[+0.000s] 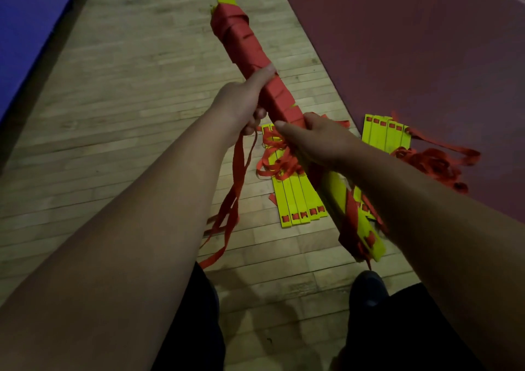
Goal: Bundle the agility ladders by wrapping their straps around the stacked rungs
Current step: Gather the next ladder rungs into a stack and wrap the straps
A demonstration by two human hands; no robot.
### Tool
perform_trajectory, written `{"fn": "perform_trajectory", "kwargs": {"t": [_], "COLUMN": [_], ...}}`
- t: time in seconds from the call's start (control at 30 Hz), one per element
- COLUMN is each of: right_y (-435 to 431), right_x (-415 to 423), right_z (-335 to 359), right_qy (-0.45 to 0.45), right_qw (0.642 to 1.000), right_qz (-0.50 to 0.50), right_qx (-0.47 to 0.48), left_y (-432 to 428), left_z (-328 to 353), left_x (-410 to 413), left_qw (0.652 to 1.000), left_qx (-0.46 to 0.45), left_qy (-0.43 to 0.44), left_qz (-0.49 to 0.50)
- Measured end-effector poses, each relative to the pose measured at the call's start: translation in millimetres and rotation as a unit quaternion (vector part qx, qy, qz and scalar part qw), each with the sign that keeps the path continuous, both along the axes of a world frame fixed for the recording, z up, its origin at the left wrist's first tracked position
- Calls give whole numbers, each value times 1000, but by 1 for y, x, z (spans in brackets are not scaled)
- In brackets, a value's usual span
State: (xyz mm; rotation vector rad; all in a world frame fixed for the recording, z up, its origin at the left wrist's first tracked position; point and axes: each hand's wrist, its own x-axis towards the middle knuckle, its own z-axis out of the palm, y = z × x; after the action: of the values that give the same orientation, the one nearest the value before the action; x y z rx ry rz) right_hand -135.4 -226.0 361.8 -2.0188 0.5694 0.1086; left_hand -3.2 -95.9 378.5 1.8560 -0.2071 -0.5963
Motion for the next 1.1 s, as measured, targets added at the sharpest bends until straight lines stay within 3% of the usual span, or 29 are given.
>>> {"fn": "perform_trajectory", "kwargs": {"t": [0.1,0.2,0.3,0.43,0.6,0.73,0.9,1.1], "right_y": [-8,-13,-14,-10,-12,-12,-5,3], "right_x": [-5,-10,-15,-13,-11,-6,0,3], "right_z": [9,14,19,20,10,2,-16,-46], "right_qy": [-7,43,41,18,18,23,-7,23], "right_qw": [983,946,921,918,938,957,998,992], "right_qz": [12,68,126,125,95,50,-10,-81], "right_qx": [181,315,366,376,334,284,60,-89], "left_y": [2,1,-2,-3,-3,-3,-9,-25], "left_z": [7,12,13,14,14,11,5,-5], "left_x": [1,-2,-7,-9,-6,-3,-3,-23], "left_qw": [998,995,991,992,994,991,987,985], "left_qx": [-47,-81,-111,-107,-11,51,92,128], "left_qy": [7,-2,3,5,-76,-85,-96,-78], "left_qz": [-28,-59,-80,-70,-81,-94,-86,-79]}}
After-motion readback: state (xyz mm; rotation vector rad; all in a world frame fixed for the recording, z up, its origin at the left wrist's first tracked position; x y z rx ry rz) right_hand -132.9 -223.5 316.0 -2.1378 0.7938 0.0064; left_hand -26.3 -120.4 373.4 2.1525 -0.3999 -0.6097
